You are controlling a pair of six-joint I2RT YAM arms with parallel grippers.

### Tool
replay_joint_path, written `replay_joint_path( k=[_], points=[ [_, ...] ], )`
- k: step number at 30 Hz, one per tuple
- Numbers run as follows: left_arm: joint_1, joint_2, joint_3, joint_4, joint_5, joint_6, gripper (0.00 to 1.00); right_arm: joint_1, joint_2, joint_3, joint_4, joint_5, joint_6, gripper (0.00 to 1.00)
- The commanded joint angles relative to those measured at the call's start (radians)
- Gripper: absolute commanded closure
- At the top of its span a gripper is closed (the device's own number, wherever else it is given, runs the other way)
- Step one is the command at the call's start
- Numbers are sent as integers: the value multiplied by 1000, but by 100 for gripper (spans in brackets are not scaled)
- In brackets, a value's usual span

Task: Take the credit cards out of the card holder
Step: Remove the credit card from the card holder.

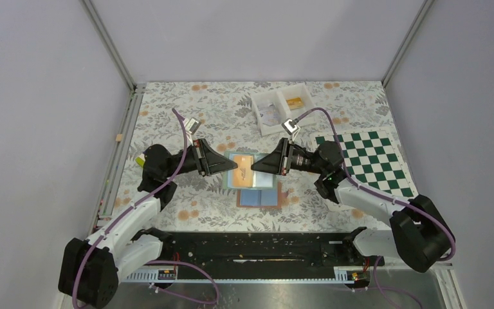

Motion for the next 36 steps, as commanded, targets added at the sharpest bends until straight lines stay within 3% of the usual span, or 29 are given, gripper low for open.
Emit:
replay_joint_path(
  k=[1,3,4,5,15,24,27,28,36],
  points=[
    [-9,12,14,67,17,-9,100,27,44,49,126,-38,45,79],
    [-9,12,14,54,17,-2,100,30,51,52,131,-38,42,86],
    [-9,13,16,38,18,5,100,29,52,50,133,-39,41,96],
    [-9,13,19,24,20,10,100,29,51,49,132,-37,40,100],
    [61,-63,96,-261,61,158,100,-83,-53,-50,113,-45,16,100],
    [60,-69,83,-241,55,118,100,-80,-54,-55,153,-67,54,100],
    [60,-68,83,-264,46,130,100,-40,-59,-20,125,-58,69,73],
    [60,-67,86,-277,42,142,100,-20,-62,-9,99,-50,52,70],
    [60,-58,103,-293,27,149,100,27,-86,22,-152,47,-68,69]
  ],
)
